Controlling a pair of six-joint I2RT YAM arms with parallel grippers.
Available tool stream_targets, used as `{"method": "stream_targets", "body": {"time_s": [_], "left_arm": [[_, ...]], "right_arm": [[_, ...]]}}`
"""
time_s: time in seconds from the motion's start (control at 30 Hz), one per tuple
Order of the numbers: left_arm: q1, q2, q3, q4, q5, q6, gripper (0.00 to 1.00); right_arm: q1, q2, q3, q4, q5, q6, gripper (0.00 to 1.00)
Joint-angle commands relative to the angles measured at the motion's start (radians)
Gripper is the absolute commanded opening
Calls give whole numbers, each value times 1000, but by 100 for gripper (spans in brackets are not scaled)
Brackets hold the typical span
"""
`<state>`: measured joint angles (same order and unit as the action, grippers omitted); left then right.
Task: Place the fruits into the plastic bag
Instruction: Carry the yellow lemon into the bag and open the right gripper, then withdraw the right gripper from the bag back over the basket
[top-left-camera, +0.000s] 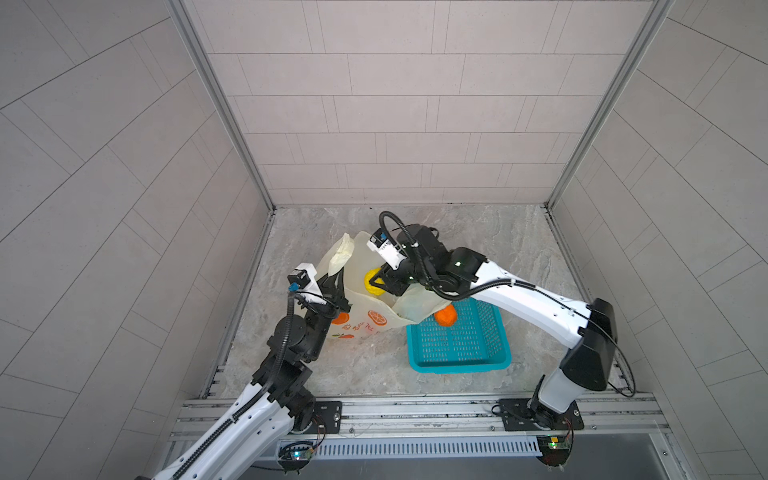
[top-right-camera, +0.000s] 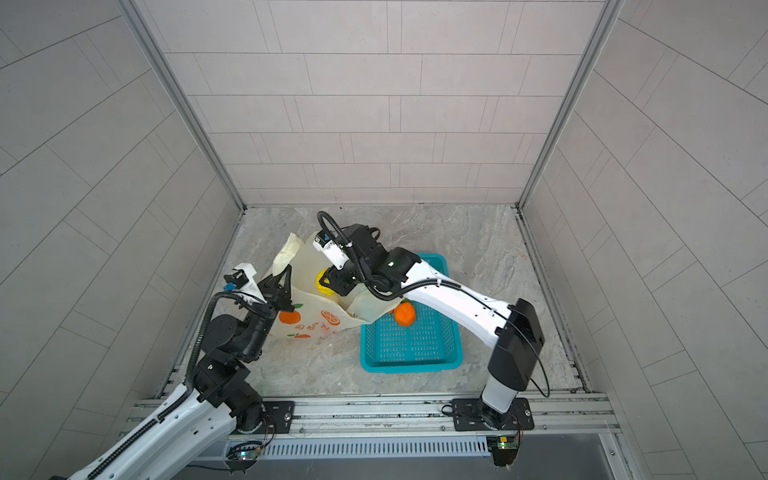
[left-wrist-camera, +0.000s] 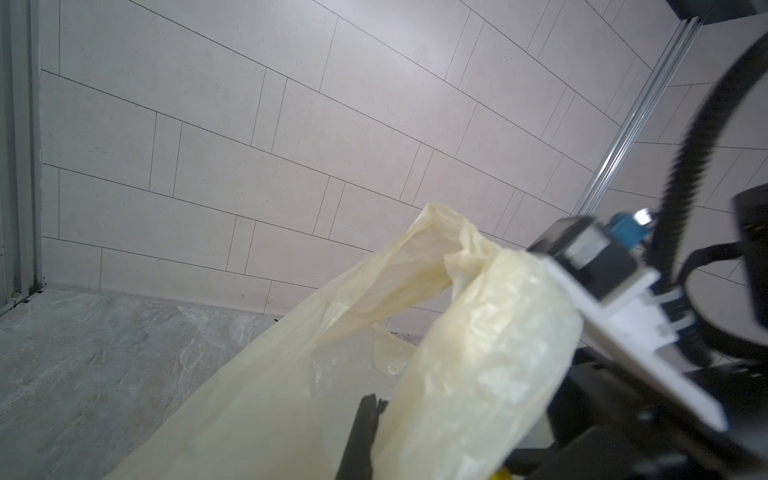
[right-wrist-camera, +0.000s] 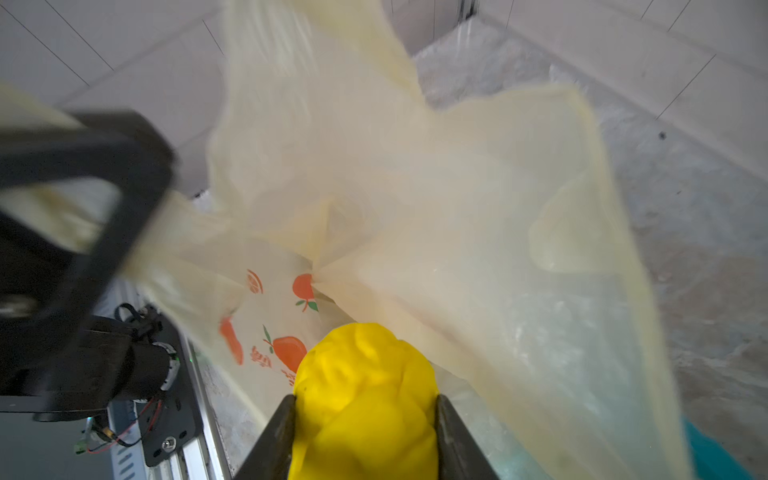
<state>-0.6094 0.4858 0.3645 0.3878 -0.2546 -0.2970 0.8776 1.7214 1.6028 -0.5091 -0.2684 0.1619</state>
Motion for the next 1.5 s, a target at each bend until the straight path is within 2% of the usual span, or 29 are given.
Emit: {"method": "stream_targets", "body": {"time_s": [0.0,0.17,0.3,0.47,0.73,0.87,1.0,1.1,1.2,1.33,1.47], "left_arm": [[-4,-22,1,-5,6,-5,0],[-4,-32,-2,-13,3,-9,0],[-5,-29,-4,-12,2,-12,0],[-4,-25,-7,-6,-5,-11,0],[-4,-30,-8,-23,-9,-16,0],[-5,-26,-9,-24,-12,-19,0],[-6,-18,-8,-23,-18,-18,0],[-5,-15,-8,-19,-22,-15,0],[-5,-10,-6,-14,-26,-9,0],[-4,2,-4,-6,-28,-1,0],[-4,17,1,-4,-21,-1,0]], "right_arm": [[-4,37,46,-19,24,-10,34],[-52,114,50,-27,112,61,38],[-80,123,51,-32,137,88,60],[-81,88,44,-31,162,77,69],[-94,-75,14,-31,180,-8,70],[-167,-211,-27,-28,193,-8,71],[-307,-348,-106,-28,235,57,72],[-425,-444,-220,-28,322,180,72],[-512,-523,-370,-27,323,272,72],[-523,-559,-533,-48,278,289,71],[-497,-550,-670,-15,142,277,70]]}}
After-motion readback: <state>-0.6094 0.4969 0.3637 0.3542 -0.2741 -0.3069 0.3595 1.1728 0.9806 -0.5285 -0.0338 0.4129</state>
